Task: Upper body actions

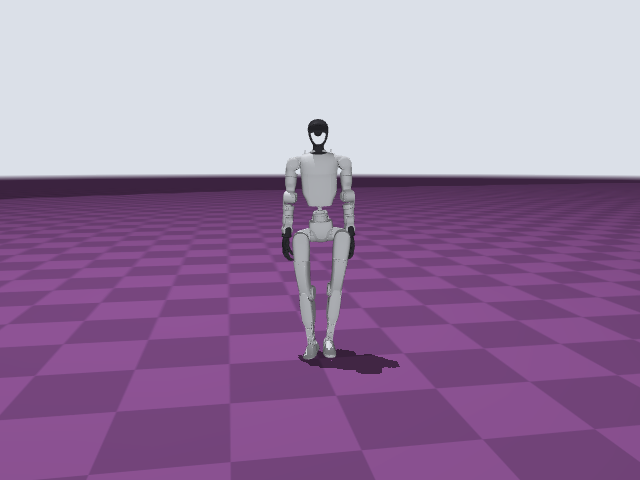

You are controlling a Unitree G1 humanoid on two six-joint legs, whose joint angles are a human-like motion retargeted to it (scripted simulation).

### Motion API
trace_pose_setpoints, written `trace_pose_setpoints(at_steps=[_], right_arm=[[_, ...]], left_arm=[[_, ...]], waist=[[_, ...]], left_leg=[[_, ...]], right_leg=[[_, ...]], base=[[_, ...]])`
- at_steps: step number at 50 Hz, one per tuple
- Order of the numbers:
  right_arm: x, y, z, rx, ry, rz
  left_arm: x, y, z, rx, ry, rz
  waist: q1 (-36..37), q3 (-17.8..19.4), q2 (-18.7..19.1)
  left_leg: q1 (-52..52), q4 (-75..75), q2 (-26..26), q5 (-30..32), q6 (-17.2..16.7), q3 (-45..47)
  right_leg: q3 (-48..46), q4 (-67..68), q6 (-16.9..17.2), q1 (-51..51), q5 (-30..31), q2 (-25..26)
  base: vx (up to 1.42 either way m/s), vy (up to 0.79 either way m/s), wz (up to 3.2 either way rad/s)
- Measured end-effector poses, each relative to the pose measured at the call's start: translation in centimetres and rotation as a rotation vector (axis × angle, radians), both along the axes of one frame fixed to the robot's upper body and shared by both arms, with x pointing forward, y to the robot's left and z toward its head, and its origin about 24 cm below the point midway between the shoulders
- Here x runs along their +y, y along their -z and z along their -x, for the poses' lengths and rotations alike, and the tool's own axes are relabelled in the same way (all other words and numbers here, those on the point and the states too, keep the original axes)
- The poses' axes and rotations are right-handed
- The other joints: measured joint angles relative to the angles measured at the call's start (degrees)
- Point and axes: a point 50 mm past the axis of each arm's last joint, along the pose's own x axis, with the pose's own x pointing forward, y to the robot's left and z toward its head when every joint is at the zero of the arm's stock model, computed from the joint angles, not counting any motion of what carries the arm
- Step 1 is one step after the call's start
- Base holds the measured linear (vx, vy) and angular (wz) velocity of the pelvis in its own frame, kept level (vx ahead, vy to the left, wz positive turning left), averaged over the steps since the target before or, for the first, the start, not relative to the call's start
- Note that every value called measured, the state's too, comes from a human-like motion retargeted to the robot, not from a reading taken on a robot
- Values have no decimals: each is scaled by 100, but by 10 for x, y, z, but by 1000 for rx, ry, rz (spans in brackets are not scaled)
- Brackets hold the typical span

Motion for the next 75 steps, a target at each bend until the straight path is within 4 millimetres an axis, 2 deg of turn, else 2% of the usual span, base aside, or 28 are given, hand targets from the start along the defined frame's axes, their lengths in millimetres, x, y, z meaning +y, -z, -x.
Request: trace_pose_setpoints(at_steps=[10,21,25,28,30,32,37,38,39,40,42,45,46,49,51,55,58,60,63,69,70,72,75], right_arm=[[-3,-1,8,26,1,9],[1,0,0,-3,-15,-9],[1,0,1,-3,-7,-16],[-3,0,5,1,-1,-14],[-8,-1,9,13,-7,-8],[-13,-2,11,24,-19,12],[-22,-4,13,36,-19,55],[-23,-4,11,31,-13,54],[-23,-4,7,21,-9,50],[-24,-4,1,8,-6,44],[-23,-4,-18,-36,-26,29],[-18,-4,-46,-106,-76,17],[-15,-4,-54,-135,-85,14],[-6,-5,-72,-202,-94,-16],[-1,-5,-76,-213,-101,-47],[2,-5,-77,-202,-166,-59],[1,-6,-79,-185,-226,-33],[-1,-7,-80,-168,-242,-17],[-6,-7,-76,-135,-199,-2],[-25,-9,-62,-112,31,32],[-28,-9,-59,-109,73,41],[-33,-9,-51,-101,177,68],[-39,-10,-37,-76,363,103]], left_arm=[[5,-1,2,7,11,-17],[13,-2,15,55,1,-54],[18,-2,7,35,6,-69],[15,-1,-5,-4,17,-70],[11,-1,-14,-39,22,-59],[6,0,-24,-82,25,-54],[0,-1,-42,-173,32,-79],[0,-1,-44,-179,26,-92],[-1,-1,-46,-186,16,-102],[-1,-1,-49,-194,6,-111],[1,-2,-51,-200,-11,-105],[8,-2,-46,-171,12,-73],[14,-2,-42,-151,41,-71],[32,-4,-34,-84,153,-80],[40,-5,-27,-23,223,-86],[47,-7,-10,82,272,-66],[46,-7,-6,105,244,-44],[45,-7,-6,103,222,-38],[44,-7,-8,90,197,-46],[50,-8,-28,35,199,-70],[52,-8,-32,24,201,-76],[56,-9,-41,-6,206,-95],[61,-11,-54,-50,205,-126]], waist=[[-103,-14,36],[-454,22,113],[-493,62,-20],[-484,89,-137],[-448,154,-204],[-262,283,-245],[448,495,-172],[591,543,-156],[638,610,-166],[636,687,-190],[261,812,-108],[-60,950,7],[-161,958,50],[-274,941,139],[-202,890,153],[-43,756,188],[-50,702,228],[-149,643,263],[-430,513,359],[-794,471,494],[-794,462,493],[-824,449,508],[-926,446,571]], left_leg=[[24,-19,93,-80,-31,99],[117,142,359,-357,-167,478],[-52,771,462,-660,-373,617],[-331,1471,461,-478,-402,540],[-487,1820,329,-344,-223,139],[-576,1912,97,-313,-281,-660],[-427,1310,-461,-220,-863,-3249],[-363,1146,-480,-134,-986,-3490],[-312,1032,-481,-107,-933,-3437],[-268,943,-473,-108,-792,-3236],[-232,790,-61,-179,-512,-1889],[-167,655,-50,-158,-290,-1825],[-164,632,54,-182,-260,-1579],[-102,491,302,-260,-172,-883],[-33,385,440,-325,-136,-326],[98,224,603,-473,-26,629],[295,60,720,-629,-12,1628],[421,-36,769,-756,-48,2290],[515,-32,870,-969,-158,3120],[721,133,967,-1374,-364,4247],[754,161,961,-1430,-404,4411],[829,223,965,-1527,-505,4650],[941,335,1036,-1607,-658,4946]], right_leg=[[61,102,-80,-73,-11,54],[601,492,-233,-254,-172,296],[768,492,-199,-263,-134,214],[863,472,-118,-284,-74,49],[949,459,-68,-271,-18,-57],[1204,446,-34,-241,67,-63],[2157,480,12,-344,319,291],[2367,505,30,-391,385,376],[2503,525,37,-424,428,402],[2604,542,38,-450,460,399],[2573,571,-35,-489,463,456],[2924,626,-259,-584,523,653],[2916,662,-432,-656,522,686],[2245,666,-1040,-899,364,575],[1570,573,-1367,-1004,152,428],[364,458,-1571,-1134,-455,146],[-938,382,-1619,-1078,-975,-97],[-1810,314,-1566,-997,-1291,-217],[-2992,204,-1250,-865,-1592,-366],[-5478,-199,-497,-333,-1730,-364],[-5703,-249,-450,-293,-1727,-311],[-5586,-173,-441,-356,-1658,-277],[-5245,1,-624,-471,-1494,-267]], base=[[-3,-1,-8],[-13,-5,-33],[-15,-4,-21],[-11,-5,-10],[-6,-1,-46],[-5,4,-127],[1,3,-225],[-1,-1,-241],[-5,-2,-207],[-14,-1,-137],[-24,4,-92],[-25,19,-185],[-23,29,-240],[-33,38,-267],[-25,30,-286],[-27,31,-296],[-42,38,-317],[-37,33,-297],[-36,29,-250],[-41,19,-208],[-25,15,-208],[-23,11,-187],[-25,3,-136]])
